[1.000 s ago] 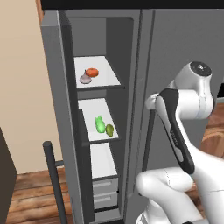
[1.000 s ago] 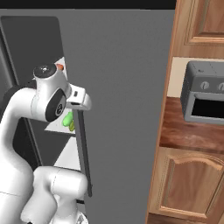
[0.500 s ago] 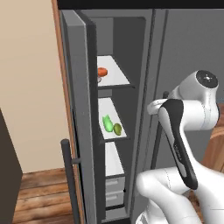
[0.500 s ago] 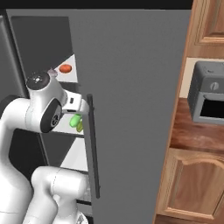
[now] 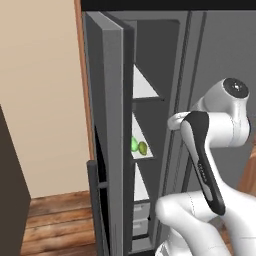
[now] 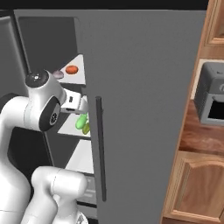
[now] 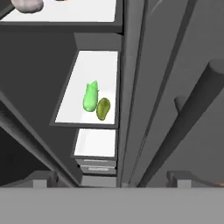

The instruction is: Take the squash and garlic from the highest rack and move them to the second highest rack where the mango and corn are located, to maximize freezer space. Close the freezer door after rearranging.

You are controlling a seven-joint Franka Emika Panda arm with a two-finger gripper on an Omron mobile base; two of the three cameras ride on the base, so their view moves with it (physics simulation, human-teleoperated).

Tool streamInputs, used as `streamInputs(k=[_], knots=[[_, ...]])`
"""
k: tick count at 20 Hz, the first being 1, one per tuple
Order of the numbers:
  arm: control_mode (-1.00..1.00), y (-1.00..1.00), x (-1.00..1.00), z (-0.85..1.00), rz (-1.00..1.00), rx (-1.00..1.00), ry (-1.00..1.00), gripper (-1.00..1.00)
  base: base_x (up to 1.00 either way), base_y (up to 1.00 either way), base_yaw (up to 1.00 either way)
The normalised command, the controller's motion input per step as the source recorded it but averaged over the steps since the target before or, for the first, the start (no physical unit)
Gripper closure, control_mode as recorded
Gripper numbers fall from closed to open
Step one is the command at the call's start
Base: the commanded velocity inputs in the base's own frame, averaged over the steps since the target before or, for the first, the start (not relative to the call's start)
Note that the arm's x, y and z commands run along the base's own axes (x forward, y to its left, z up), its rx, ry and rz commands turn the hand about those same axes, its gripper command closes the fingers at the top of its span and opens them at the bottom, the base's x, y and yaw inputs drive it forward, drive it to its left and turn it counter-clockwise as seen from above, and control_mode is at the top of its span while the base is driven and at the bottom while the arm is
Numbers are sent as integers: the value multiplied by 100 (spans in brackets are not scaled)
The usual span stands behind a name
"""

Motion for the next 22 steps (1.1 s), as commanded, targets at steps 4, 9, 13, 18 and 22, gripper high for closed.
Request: streamInputs(k=[4, 9, 13, 18, 22], knots=[[100, 0, 0, 0, 0, 0, 0, -100, 62, 35, 0], [100, 0, 0, 0, 0, 0, 0, -100, 27, 45, 0], [-100, 14, 2, 0, 0, 1, 0, -100, 0, 12, 0], [-100, 45, 0, 13, 2, 22, 0, -100, 0, 0, 0], [-100, 64, 20, 7, 5, 27, 8, -100, 0, 0, 0]])
